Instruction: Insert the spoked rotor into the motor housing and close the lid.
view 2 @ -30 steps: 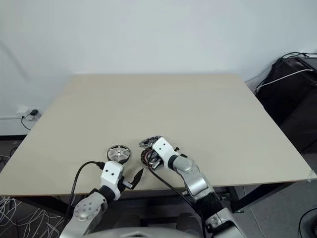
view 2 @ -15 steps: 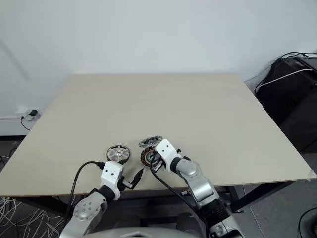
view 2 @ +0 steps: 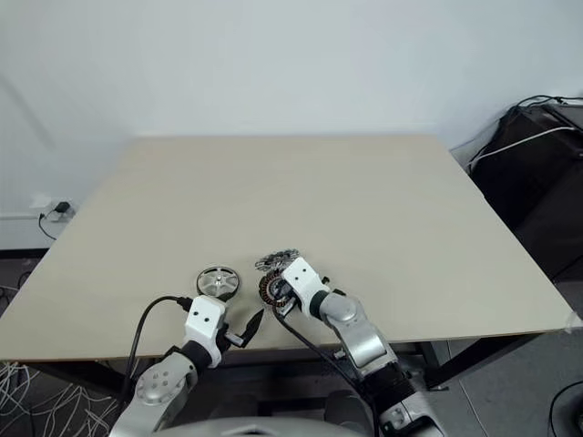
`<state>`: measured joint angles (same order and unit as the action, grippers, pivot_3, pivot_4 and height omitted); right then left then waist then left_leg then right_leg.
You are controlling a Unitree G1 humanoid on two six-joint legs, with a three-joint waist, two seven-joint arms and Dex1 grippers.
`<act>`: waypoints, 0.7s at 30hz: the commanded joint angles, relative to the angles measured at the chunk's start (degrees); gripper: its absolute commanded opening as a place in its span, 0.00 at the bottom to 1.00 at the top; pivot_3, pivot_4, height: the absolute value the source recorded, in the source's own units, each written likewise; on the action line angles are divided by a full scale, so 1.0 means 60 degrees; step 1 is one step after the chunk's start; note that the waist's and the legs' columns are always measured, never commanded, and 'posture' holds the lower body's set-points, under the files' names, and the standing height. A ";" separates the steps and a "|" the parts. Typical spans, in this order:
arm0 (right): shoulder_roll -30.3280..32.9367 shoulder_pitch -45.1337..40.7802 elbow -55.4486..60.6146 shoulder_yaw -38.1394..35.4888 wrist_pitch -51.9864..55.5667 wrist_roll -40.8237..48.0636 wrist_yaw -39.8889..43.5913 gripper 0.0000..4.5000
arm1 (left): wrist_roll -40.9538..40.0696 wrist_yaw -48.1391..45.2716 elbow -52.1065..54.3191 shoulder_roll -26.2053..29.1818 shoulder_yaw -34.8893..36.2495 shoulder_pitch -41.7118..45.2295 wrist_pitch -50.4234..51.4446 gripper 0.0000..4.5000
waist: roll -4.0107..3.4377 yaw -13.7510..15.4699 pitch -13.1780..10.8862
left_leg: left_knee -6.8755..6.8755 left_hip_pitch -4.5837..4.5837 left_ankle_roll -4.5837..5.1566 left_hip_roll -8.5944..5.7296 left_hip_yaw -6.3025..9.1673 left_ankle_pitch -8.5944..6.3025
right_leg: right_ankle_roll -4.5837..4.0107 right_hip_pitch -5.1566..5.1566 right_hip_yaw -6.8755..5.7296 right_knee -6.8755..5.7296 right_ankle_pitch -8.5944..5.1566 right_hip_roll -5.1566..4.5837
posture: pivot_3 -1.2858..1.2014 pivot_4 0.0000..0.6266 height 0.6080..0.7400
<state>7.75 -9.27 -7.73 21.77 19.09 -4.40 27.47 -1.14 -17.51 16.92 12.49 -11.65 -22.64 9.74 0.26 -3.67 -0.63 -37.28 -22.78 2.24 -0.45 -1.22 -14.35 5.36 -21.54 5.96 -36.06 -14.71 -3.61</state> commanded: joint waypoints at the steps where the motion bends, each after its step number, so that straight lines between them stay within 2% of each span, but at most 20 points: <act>1: 0.0155 0.0014 0.0240 -0.0215 0.0057 0.0040 -0.0021 0.01 | -0.0077 0.0020 0.0283 -0.0026 0.0063 0.0080 -0.0103 1.00 | -0.0001 0.0023 0.0001 | 0.0000 0.0000 0.0000 -0.0001 0.0000 0.0000 | 0.0000 0.0001 0.0000 0.0000 0.0000 -0.0002 | 0.52 0.00 1.00; 10: -0.0192 -0.0166 0.1528 0.0114 -0.0048 0.0297 0.0238 0.01 | -0.0097 -0.0051 0.0231 -0.0002 0.0045 0.0193 -0.0113 1.00 | -0.0006 -0.0006 -0.0007 | 0.0004 -0.0009 0.0000 0.0004 0.0001 0.0000 | 0.0000 -0.0013 0.0001 0.0000 0.0000 0.0009 | 0.52 0.00 1.00; 21: 0.0160 -0.0140 -0.0310 0.0074 0.0060 -0.0210 -0.0072 0.01 | -0.0089 0.0003 0.0233 -0.0023 0.0059 0.0126 -0.0129 1.00 | -0.0005 0.0017 -0.0001 | 0.0003 -0.0008 0.0000 -0.0002 0.0001 0.0000 | -0.0001 -0.0010 -0.0001 0.0001 0.0000 0.0001 | 0.52 0.00 1.00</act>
<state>8.31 -9.92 -8.26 22.89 18.97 -4.59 27.83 -1.15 -17.55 16.92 12.55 -11.65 -22.23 9.74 0.23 -3.57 -0.64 -37.25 -22.81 2.24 -0.45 -1.21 -14.35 5.35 -21.59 5.96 -36.06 -14.71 -3.60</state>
